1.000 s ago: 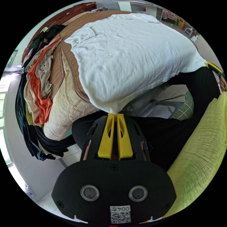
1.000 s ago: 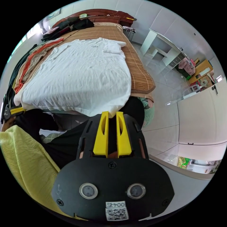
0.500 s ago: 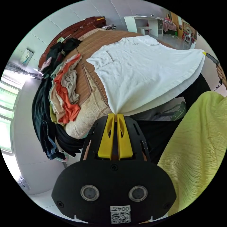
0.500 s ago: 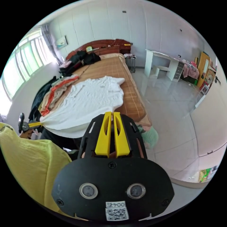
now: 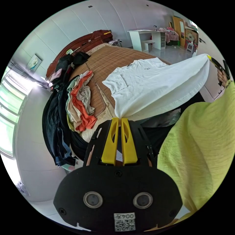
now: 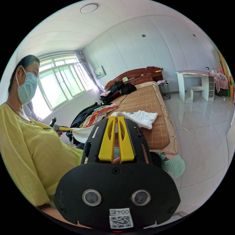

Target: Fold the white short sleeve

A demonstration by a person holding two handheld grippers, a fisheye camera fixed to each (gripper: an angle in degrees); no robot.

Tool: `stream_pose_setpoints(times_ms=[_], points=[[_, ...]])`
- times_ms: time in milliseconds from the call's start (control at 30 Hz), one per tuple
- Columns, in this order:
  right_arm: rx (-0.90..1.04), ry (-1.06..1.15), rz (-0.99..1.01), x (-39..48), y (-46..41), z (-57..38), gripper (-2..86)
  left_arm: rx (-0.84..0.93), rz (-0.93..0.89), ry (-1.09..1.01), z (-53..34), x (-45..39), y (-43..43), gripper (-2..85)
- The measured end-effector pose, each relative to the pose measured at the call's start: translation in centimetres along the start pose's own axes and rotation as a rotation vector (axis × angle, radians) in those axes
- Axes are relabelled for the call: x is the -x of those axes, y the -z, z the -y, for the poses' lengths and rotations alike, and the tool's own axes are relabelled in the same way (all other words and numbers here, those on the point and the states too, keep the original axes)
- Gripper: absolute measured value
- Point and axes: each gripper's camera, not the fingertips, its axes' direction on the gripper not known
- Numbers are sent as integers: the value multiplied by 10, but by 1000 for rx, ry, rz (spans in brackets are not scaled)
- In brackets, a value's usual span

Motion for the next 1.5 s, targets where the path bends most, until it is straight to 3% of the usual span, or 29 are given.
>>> stream_pose_setpoints(times_ms=[233,500,733,933,1033,1167,1333,1500], points=[[-18,-91,9,-24,-27,-18,-6,-19,30,-1,49,16,-8,10],[-88,-255,-28,-93,-121,84,-5,-72,161,-52,189,72,-38,12],[62,-314,-123,-169,-269,176,3,72,247,-104,327,105,-173,11],[291,-449,-215,-248,-423,190,21,257,341,-159,378,105,-309,11],[305,-538,-274,-270,-463,181,35,300,459,-152,378,114,-343,10],[221,-583,-306,-274,-452,182,56,255,420,-38,359,150,-334,10],[259,-432,-274,-217,-398,169,58,94,199,166,259,185,-283,9],[342,-331,-271,-120,-332,73,68,-18,-33,250,128,151,-265,9]])
